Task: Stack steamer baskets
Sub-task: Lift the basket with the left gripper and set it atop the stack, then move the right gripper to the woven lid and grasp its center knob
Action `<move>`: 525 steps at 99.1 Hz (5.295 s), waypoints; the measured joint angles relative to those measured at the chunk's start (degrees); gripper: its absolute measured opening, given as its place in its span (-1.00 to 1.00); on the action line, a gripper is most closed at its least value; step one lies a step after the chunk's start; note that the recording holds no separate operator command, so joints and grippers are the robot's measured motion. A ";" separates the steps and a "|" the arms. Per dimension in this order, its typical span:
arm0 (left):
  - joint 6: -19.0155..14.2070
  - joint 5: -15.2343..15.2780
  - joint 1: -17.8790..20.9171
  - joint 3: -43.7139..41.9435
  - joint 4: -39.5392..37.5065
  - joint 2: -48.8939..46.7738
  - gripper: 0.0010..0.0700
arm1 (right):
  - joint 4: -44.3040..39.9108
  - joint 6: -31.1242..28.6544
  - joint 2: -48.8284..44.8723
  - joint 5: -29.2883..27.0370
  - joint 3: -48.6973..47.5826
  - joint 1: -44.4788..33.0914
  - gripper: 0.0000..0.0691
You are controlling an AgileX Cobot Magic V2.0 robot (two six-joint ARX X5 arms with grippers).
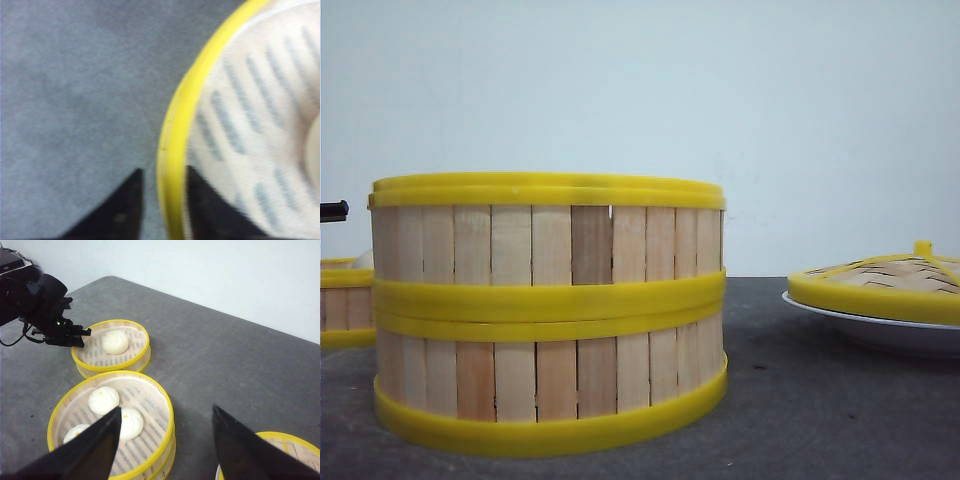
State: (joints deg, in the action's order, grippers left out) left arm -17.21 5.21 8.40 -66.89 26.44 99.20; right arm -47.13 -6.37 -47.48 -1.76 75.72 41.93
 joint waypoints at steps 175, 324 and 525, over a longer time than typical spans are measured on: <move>10.91 -12.13 -31.82 -14.67 27.91 -21.14 -0.95 | -0.17 0.07 5.25 -1.53 0.00 0.00 0.00; 12.11 -10.75 -32.15 -13.16 27.61 -14.86 -0.95 | -0.17 0.07 5.51 -2.95 0.00 0.00 0.00; 12.79 -11.61 -32.17 -4.28 29.05 -69.72 -0.23 | 6.49 -1.68 -30.25 -0.98 -12.35 -29.92 0.03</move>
State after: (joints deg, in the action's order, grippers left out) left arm -4.43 -6.39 -23.77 -71.18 55.48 29.47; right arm -40.64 -8.05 -77.73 -2.74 63.37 12.01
